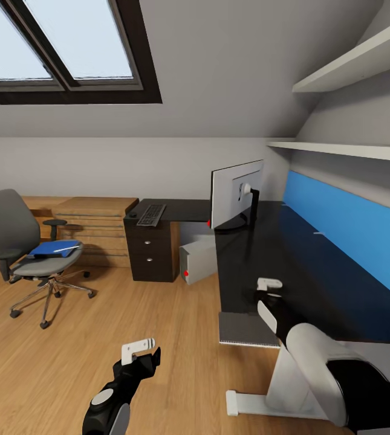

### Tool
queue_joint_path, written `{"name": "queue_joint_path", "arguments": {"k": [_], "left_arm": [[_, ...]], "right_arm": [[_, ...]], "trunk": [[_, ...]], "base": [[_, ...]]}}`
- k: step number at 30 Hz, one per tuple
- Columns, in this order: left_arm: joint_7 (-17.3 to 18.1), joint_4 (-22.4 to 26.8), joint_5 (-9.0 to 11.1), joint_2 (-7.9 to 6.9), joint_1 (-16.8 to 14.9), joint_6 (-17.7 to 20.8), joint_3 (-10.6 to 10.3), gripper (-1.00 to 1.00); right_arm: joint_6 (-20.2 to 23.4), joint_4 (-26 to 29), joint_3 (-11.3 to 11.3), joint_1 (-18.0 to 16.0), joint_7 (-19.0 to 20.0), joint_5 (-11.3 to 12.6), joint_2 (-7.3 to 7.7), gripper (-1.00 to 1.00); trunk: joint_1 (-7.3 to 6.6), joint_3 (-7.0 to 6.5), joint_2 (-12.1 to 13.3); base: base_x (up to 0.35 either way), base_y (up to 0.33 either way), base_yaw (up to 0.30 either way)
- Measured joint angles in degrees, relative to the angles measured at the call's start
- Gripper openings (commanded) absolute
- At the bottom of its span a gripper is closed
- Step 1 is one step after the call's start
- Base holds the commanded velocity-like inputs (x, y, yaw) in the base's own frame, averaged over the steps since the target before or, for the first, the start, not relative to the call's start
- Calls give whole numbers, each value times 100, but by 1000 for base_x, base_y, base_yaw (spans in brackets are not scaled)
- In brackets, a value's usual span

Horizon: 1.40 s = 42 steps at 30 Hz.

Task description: In the bedroom, organize the workspace by keeping the computer under the desk, ensuring the monitor is on the desk, placing the keyboard on the desk next to the monitor, placing the mouse on the desk next to the keyboard, moving the folder from the swivel chair onto the desk next to the mouse, stacking the notebook on top of the folder with the pen on top of the notebook, and positioning the swivel chair next to the desk.

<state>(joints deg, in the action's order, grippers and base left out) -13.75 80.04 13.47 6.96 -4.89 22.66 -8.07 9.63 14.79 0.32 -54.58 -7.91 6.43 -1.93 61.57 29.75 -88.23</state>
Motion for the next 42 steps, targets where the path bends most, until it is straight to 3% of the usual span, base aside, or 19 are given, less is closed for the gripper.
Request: {"name": "queue_joint_path", "arguments": {"k": [6,11,16,17,19,23,28,31,32,36,42], "left_arm": [[1,-6,-1,0,0,0,-1,100],[1,-7,-1,0,0,0,-1,100],[0,-6,-3,0,0,0,0,100],[1,-5,-6,0,0,0,0,100],[2,-5,-8,0,0,0,0,100],[0,-6,-5,0,0,0,-1,100],[1,-7,-6,0,0,0,-1,100],[1,-6,-6,0,0,0,-1,100],[2,-6,-7,0,0,0,-1,100],[2,-6,-8,0,0,-3,-1,100],[-1,-6,-18,0,0,-9,-15,100]], "right_arm": [[226,619,-3,172,2,1,7,100],[740,1653,-1,652,6,0,3,100],[1744,3918,0,1819,-8,31,-6,100],[2009,4747,0,2247,-15,75,-16,100],[2165,5470,3,2631,-19,139,-45,100],[2318,6174,4,3035,-27,267,-126,100],[2461,6460,-2,3199,-25,355,-180,100],[2494,6600,-12,3241,-21,603,-190,100],[2496,6666,-19,3250,-17,912,-179,100],[2508,6699,-29,3254,-22,1251,-151,100],[2524,6688,-40,3257,-19,1466,-144,100]], "trunk": [[0,0,0],[0,0,0],[0,0,0],[0,1,-1],[0,0,0],[0,0,0],[0,0,0],[0,0,0],[0,0,0],[0,0,0],[3,0,0]], "base": [[0,0,0],[0,0,0],[0,0,0],[0,0,0],[0,0,0],[0,0,0],[0,0,0],[0,0,0],[0,0,0],[0,0,0],[-128,0,-42]]}}
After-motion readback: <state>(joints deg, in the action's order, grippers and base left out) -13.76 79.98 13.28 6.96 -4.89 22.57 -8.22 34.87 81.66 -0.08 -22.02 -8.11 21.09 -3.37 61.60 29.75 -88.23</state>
